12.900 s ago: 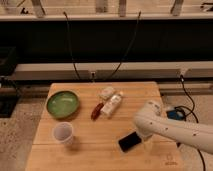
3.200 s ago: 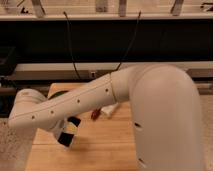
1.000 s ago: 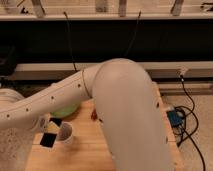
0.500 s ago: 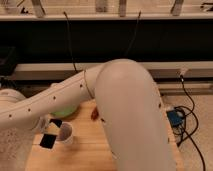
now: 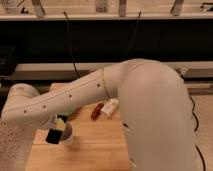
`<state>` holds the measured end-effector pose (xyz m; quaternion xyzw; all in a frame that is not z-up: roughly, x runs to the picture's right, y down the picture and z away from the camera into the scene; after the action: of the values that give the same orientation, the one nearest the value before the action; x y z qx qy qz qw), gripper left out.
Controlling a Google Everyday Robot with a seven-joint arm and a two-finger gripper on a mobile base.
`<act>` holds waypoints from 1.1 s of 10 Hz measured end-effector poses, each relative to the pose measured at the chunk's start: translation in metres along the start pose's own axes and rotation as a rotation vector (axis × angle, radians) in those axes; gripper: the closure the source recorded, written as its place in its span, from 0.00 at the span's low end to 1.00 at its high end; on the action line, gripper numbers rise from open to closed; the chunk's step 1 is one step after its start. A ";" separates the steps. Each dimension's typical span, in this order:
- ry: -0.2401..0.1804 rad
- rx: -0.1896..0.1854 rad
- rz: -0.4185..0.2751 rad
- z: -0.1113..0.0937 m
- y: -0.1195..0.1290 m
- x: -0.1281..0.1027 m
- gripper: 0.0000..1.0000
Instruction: Place the eraser in the ceramic cup
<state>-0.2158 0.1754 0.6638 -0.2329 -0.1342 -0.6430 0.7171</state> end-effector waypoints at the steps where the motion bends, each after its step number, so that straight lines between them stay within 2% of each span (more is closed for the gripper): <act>1: 0.013 0.026 -0.016 0.000 0.005 0.006 1.00; 4: 0.061 0.104 -0.103 0.001 0.009 0.021 1.00; 6: 0.091 0.138 -0.150 0.004 0.007 0.025 1.00; 8: 0.123 0.156 -0.177 0.007 0.006 0.029 0.99; 9: 0.141 0.161 -0.190 0.009 0.005 0.031 0.92; 11: 0.172 0.166 -0.214 0.012 0.002 0.035 0.70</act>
<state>-0.2082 0.1516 0.6912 -0.1014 -0.1488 -0.7202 0.6700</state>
